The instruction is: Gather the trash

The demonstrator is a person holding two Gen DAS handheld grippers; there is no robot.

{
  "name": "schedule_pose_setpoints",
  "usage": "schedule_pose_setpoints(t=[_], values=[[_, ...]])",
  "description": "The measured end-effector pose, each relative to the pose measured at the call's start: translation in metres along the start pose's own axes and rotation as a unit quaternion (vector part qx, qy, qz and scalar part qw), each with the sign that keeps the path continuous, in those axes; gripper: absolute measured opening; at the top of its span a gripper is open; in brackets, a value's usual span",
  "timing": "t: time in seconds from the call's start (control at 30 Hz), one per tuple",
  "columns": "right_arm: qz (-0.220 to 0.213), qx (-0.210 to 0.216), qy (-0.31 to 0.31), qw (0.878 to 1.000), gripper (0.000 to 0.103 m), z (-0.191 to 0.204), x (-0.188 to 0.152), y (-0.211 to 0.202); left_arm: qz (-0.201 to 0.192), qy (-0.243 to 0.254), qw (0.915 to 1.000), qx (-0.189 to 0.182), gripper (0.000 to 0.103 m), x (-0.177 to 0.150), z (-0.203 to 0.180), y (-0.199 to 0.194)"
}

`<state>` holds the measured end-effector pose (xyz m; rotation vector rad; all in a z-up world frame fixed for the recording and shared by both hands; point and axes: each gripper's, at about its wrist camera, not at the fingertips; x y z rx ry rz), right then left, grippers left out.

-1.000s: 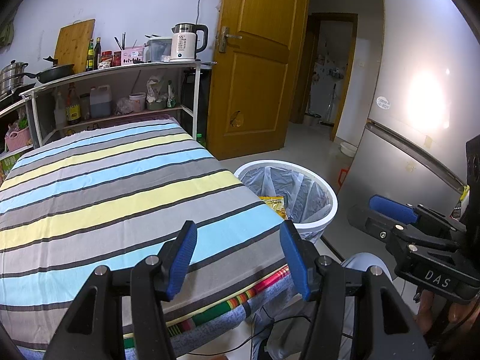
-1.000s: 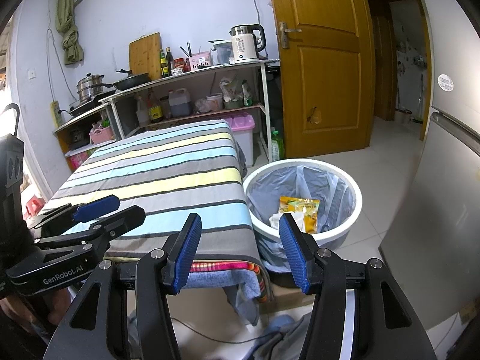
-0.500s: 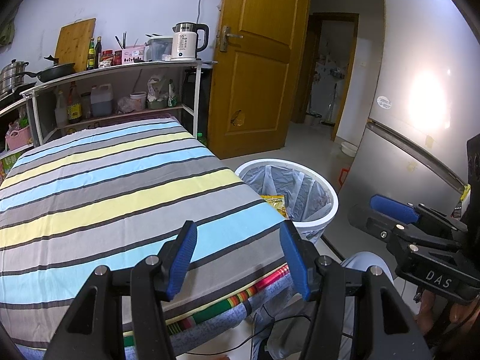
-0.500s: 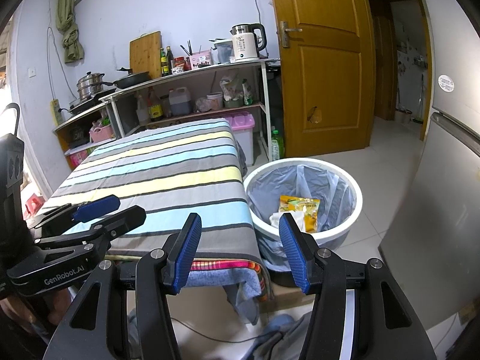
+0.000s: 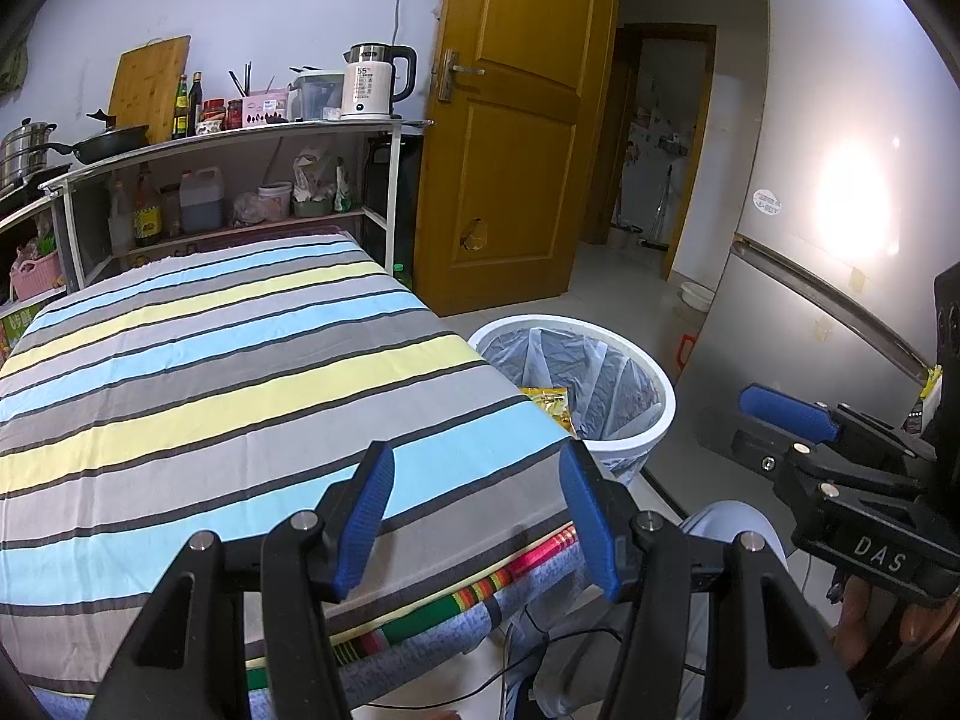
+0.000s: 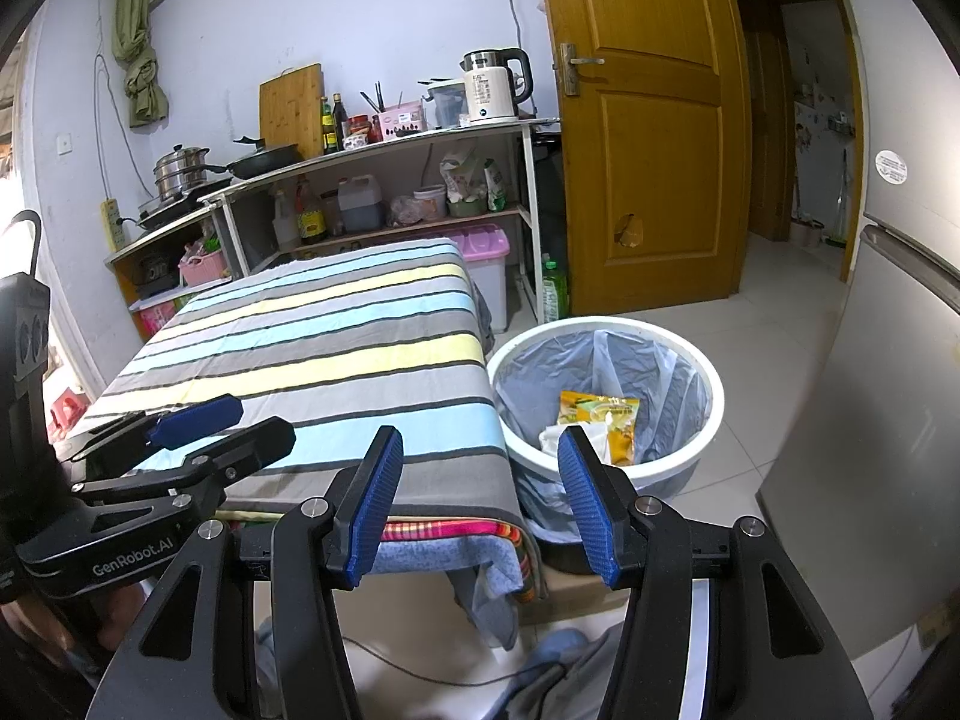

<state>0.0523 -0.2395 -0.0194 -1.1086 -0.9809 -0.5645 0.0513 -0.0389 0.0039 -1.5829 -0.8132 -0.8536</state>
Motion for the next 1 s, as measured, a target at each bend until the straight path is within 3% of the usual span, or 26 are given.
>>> schedule_pose_setpoints(t=[1.0], values=[[0.0, 0.001, -0.002, 1.0, 0.055, 0.0012, -0.0003, -0.0004, 0.0, 0.002, 1.0, 0.001, 0.059, -0.0045, -0.006, -0.0004]])
Point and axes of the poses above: each gripper's, at about its wrist camera, not at the fingertips, and y roughly the way its jaws point, z to its left, x to its top, and after that the axes turned 3 degrees about -z, right-handed
